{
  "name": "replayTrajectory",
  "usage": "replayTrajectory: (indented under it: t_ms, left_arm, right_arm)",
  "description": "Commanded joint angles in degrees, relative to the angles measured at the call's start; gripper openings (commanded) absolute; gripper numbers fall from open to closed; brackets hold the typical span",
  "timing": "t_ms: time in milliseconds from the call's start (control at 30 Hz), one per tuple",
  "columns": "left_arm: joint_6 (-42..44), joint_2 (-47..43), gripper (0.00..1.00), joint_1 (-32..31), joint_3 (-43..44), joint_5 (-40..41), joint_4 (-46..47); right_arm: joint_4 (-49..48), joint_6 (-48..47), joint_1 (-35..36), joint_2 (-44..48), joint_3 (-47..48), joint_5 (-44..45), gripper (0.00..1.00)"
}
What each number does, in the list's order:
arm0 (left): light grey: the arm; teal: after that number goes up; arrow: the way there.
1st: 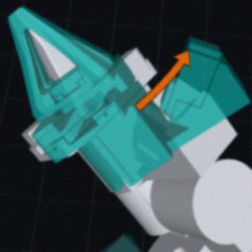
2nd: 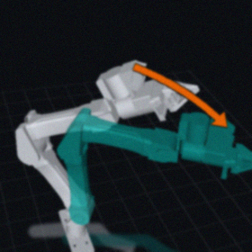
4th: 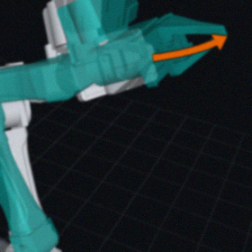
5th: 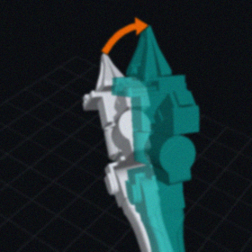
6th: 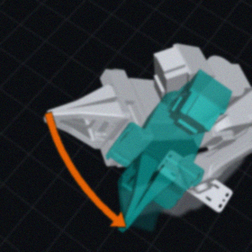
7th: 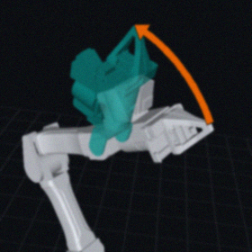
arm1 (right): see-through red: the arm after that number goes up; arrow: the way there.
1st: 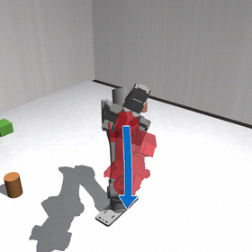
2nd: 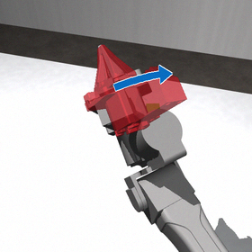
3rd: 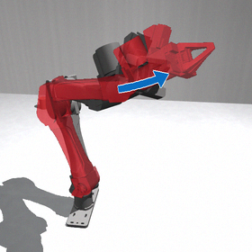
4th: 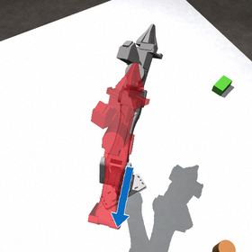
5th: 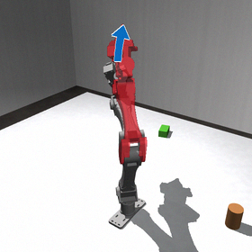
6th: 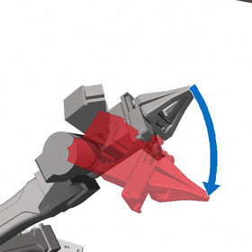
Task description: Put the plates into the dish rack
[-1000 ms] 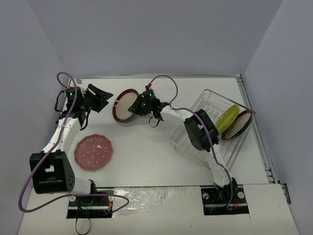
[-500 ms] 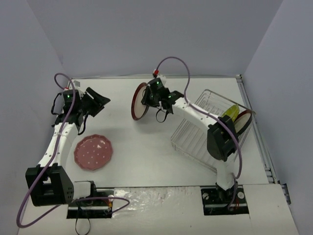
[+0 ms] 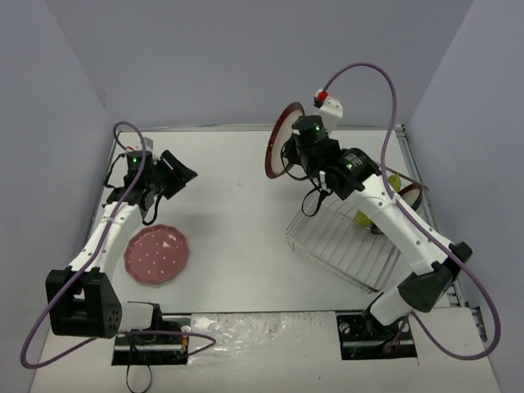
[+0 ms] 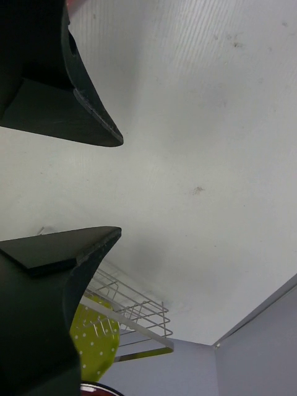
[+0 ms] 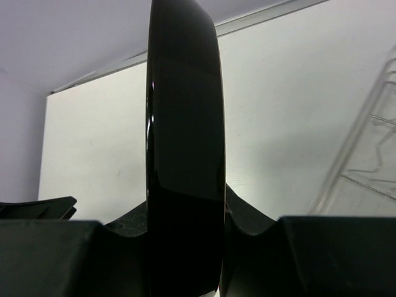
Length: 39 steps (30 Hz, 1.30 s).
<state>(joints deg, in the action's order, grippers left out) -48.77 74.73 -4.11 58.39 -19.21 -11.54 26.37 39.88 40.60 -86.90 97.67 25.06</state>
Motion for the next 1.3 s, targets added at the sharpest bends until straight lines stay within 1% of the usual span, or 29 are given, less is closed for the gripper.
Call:
replayTrajectory:
  t_ms: [0, 100, 300, 467, 567, 733, 1000, 1267]
  left_arm:
    - [-1.16, 1.07, 0.5, -1.82, 1.56, 1.62, 5.59]
    - [-1.74, 1.45, 0.5, -2.04, 0.72, 0.87, 7.4]
    - [-3.02, 1.71, 0.49, -2.12, -0.51, -1.2, 9.48]
    - [-3.44, 1.91, 0.5, -2.22, -0.91, -2.5, 10.05]
    - [-3.78, 1.91, 0.49, -2.21, -1.25, -3.02, 10.57]
    - [-3.85, 1.71, 0.49, -2.25, -1.2, -3.58, 10.57]
    - [-3.71, 1.65, 0.49, -2.84, -1.17, -3.64, 10.57]
    - [-3.58, 1.88, 0.49, -2.92, -1.03, -3.82, 10.57]
  right_arm:
    - [3.73, 5.2, 0.16, 5.78, 1.86, 14.52, 0.0]
    - [8.02, 8.77, 0.09, 8.03, 0.6, 18.98, 0.0]
    - [17.18, 14.93, -0.46, 8.78, -0.34, 26.97, 0.0]
    - [22.05, 17.87, -3.52, 8.51, -0.82, 29.34, 0.0]
    - [23.16, 18.79, -5.58, 9.08, -2.56, 30.13, 0.0]
    - [23.12, 17.23, -10.86, 11.21, -6.81, 29.88, 0.0]
    - [22.26, 15.17, -14.76, 10.95, -10.15, 30.31, 0.0]
    - [16.21, 10.69, -19.77, 10.33, -14.63, 25.88, 0.0]
